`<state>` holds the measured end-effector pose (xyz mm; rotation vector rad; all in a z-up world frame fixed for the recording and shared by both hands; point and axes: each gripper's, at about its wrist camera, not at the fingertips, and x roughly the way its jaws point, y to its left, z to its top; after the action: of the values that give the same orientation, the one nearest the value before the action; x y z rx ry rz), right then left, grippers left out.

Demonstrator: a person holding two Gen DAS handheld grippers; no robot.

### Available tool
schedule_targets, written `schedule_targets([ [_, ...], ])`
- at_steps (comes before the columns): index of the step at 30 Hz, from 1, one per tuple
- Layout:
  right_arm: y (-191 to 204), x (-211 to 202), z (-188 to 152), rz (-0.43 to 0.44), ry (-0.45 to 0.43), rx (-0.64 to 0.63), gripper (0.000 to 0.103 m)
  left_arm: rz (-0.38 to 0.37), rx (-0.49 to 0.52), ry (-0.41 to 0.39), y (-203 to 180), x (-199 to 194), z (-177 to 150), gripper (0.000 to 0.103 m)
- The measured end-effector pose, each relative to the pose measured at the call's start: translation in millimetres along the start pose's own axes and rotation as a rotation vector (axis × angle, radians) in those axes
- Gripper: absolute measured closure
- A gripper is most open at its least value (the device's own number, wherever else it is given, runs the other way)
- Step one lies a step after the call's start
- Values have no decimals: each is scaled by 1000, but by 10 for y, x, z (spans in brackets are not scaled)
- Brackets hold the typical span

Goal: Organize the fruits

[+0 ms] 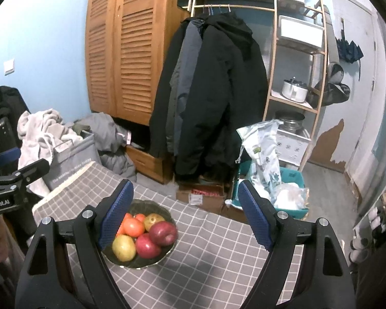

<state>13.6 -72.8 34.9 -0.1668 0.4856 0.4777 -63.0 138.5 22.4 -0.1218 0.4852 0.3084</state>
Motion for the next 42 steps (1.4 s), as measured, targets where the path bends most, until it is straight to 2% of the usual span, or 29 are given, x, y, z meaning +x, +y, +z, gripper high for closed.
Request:
schedule_targets([
  [9,-11,-12,-6,0,-1,1,21,13,23,-26,-65,-73,14,1],
  [42,21,-16,-59,4,8,3,21,0,47,8,-180,-14,-24,1],
])
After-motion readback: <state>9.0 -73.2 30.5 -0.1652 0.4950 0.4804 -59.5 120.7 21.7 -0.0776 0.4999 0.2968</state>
